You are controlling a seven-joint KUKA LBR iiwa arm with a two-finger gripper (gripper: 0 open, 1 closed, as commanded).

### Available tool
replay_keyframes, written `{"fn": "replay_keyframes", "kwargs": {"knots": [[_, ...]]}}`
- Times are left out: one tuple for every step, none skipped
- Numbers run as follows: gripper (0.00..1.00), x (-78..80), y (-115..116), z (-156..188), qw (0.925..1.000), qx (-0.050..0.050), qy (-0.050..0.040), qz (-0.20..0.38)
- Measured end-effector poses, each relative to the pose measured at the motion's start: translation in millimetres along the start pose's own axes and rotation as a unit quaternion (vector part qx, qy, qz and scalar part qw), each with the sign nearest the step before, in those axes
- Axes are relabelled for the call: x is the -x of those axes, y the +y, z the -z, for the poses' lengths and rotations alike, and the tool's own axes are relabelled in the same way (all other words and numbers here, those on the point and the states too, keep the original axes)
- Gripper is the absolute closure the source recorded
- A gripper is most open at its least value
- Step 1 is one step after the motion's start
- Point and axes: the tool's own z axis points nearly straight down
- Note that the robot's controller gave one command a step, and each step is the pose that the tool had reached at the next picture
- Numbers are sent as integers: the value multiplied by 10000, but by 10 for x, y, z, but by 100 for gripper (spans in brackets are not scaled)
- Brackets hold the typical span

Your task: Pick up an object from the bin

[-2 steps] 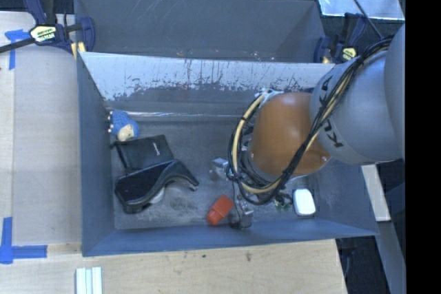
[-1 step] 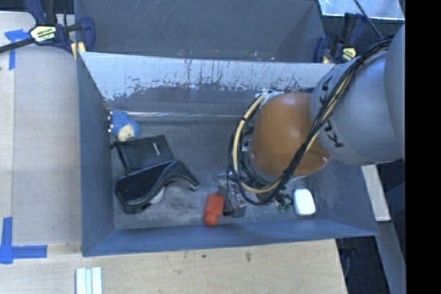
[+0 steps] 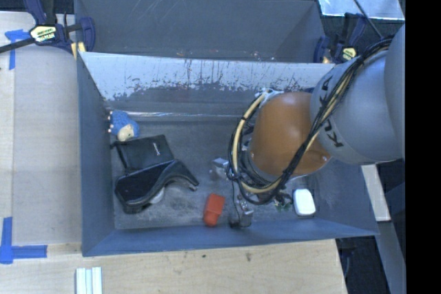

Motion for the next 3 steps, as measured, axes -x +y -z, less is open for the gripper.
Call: {"fn": "replay_keyframes", "kwargs": {"knots": [[0, 2, 0, 2, 10000, 0, -3, -1], [0, 2, 0, 2, 10000, 0, -2, -1], [0, 2, 0, 2, 10000, 0, -2, -1]]}}
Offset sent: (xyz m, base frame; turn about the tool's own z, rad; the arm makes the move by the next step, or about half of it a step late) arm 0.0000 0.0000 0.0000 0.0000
